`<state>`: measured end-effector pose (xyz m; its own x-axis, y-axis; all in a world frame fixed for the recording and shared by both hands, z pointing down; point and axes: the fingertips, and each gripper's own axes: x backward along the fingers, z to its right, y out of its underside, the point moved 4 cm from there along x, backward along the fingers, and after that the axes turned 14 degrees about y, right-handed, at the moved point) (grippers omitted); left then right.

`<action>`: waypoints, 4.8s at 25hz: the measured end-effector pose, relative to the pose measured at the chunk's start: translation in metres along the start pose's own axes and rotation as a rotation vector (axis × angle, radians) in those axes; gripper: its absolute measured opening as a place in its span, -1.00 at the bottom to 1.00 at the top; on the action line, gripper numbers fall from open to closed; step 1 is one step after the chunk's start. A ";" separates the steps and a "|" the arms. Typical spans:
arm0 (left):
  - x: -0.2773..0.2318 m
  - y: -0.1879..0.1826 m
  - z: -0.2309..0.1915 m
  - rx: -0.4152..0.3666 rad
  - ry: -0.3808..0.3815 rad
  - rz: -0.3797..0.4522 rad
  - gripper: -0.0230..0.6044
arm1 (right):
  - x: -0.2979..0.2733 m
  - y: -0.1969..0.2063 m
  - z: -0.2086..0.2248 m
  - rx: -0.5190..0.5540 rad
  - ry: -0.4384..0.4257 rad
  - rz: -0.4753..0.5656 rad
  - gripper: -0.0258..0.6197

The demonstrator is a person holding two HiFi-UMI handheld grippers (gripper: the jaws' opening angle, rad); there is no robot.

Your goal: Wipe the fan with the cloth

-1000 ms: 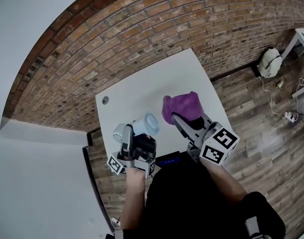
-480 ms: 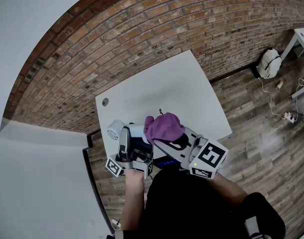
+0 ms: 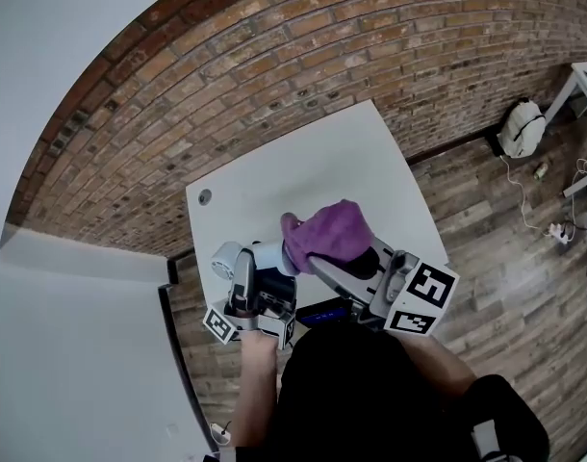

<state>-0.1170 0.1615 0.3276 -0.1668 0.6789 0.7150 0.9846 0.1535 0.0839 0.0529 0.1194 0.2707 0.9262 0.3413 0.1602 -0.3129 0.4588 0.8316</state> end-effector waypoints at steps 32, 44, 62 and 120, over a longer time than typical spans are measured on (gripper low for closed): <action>0.046 -0.139 -0.318 -1.028 -0.354 -1.535 -0.41 | 0.119 0.085 0.112 -0.206 1.001 -0.207 -0.70; 0.047 -0.152 -0.336 -0.992 -0.316 -1.530 -0.41 | 0.082 0.100 0.085 -0.182 1.026 -0.223 -0.70; 0.241 -0.215 -0.158 -0.726 -0.829 -0.472 -0.05 | 0.067 0.089 0.104 -0.331 0.807 -0.154 -0.70; 0.142 -0.012 0.164 -0.781 -0.206 -0.398 -0.61 | 0.109 0.076 0.002 -0.313 0.310 -0.085 -0.70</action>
<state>-0.1616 0.3736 0.3142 -0.4355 0.8065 0.3998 0.5949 -0.0754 0.8002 0.1303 0.1895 0.3528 0.8595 0.4995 -0.1083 -0.3311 0.7056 0.6265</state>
